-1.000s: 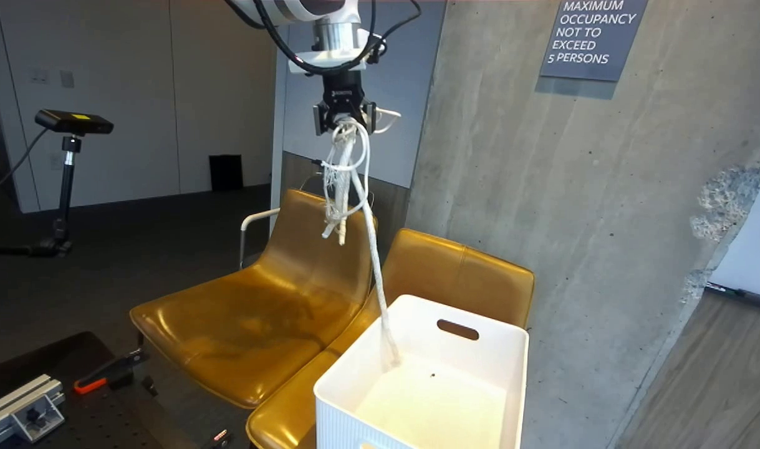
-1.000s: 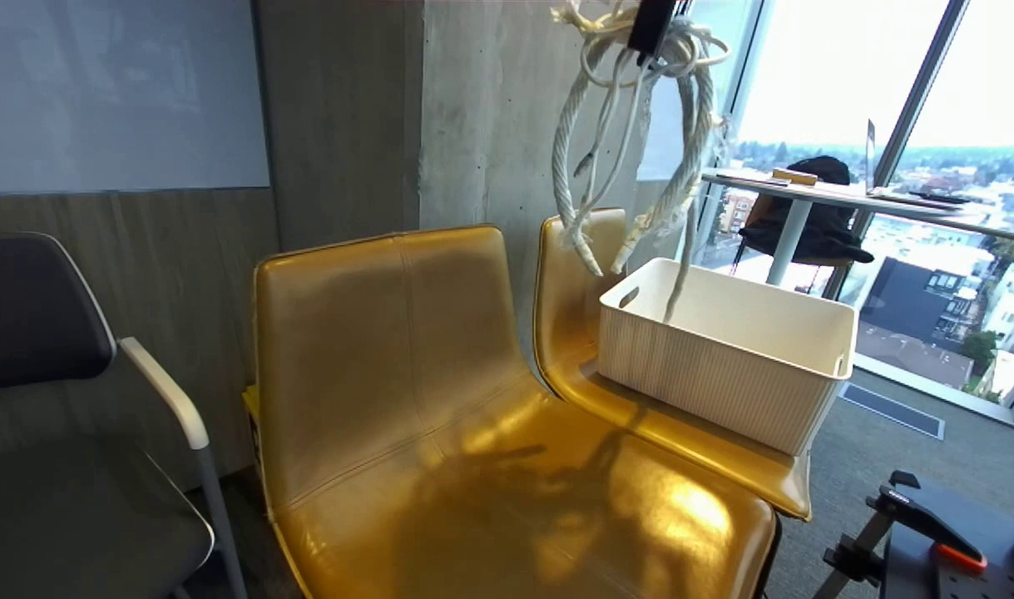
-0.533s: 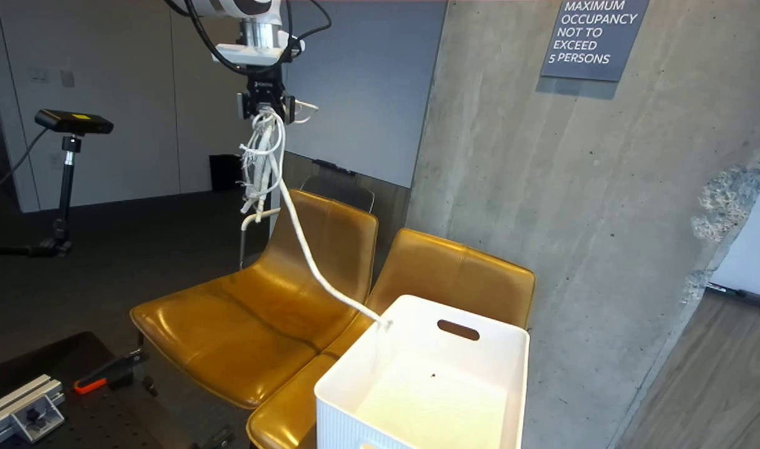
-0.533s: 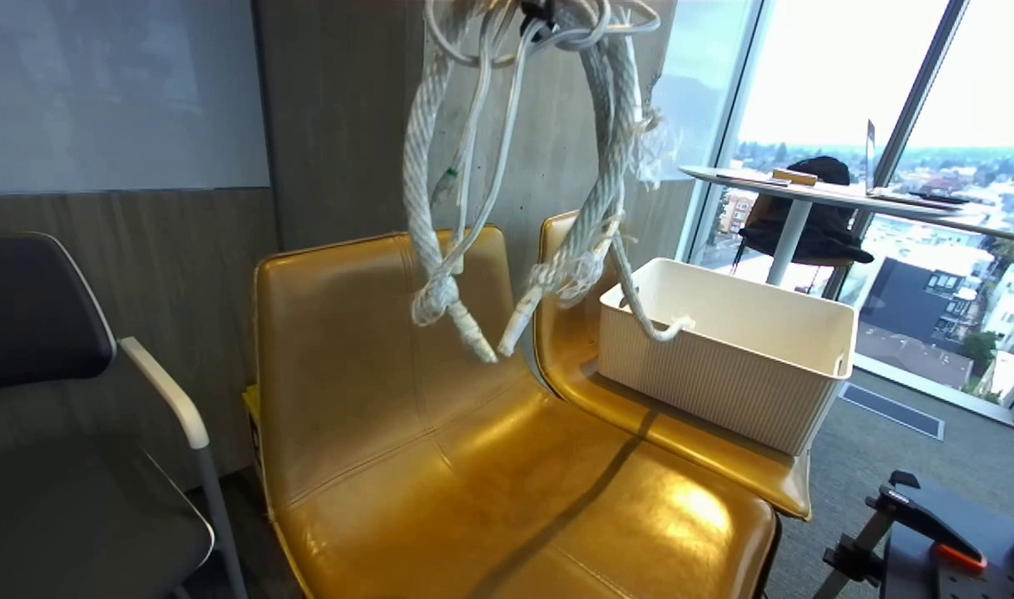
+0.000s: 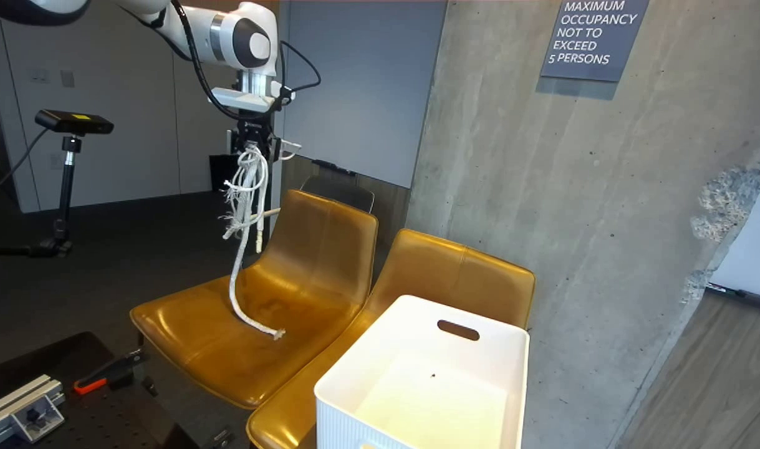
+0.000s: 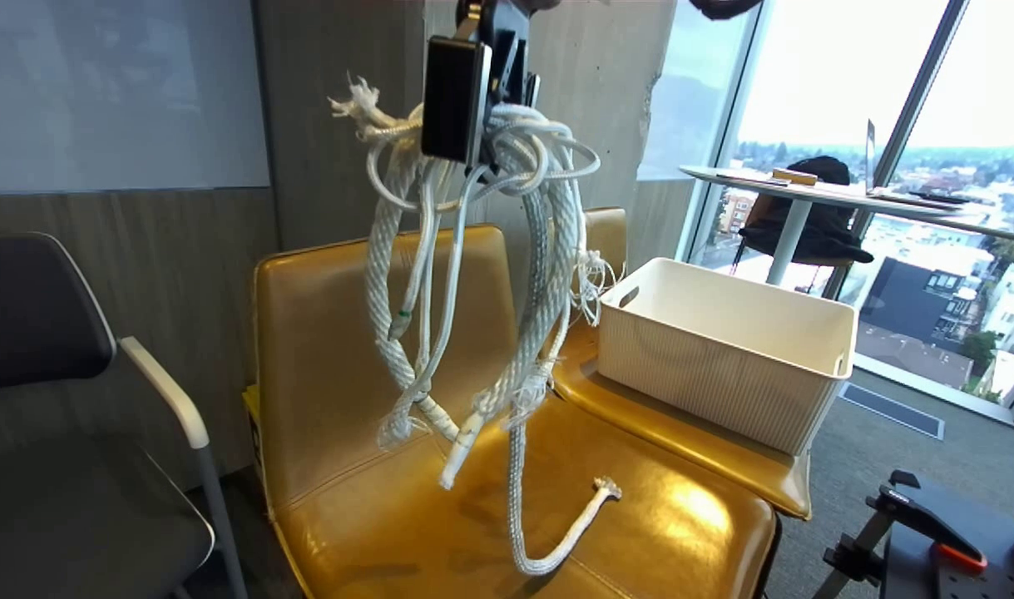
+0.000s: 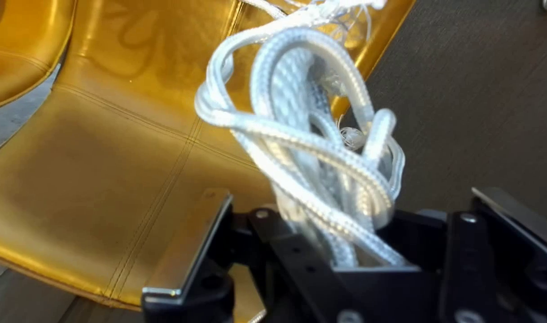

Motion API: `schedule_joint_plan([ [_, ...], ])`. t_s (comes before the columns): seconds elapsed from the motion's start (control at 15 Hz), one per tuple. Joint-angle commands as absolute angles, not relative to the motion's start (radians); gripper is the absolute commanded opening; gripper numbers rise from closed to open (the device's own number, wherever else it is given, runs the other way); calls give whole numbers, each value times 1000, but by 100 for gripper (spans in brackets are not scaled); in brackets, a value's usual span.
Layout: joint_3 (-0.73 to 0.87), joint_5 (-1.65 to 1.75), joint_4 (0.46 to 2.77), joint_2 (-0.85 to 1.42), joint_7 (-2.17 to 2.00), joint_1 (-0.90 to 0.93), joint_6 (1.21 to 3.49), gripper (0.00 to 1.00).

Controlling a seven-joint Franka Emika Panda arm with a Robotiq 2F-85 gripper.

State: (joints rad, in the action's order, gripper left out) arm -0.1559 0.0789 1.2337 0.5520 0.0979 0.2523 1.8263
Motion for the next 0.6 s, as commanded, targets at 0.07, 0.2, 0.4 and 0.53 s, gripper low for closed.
schedule_joint_plan([
  [0.07, -156, 43, 1267, 575, 106, 208, 1842, 0],
  [0.2, -152, 34, 1284, 586, 108, 195, 1844, 0],
  [0.4, -153, 24, 1326, 589, 122, 172, 1853, 25],
  [0.53, -154, 21, 1353, 584, 141, 160, 1858, 33],
])
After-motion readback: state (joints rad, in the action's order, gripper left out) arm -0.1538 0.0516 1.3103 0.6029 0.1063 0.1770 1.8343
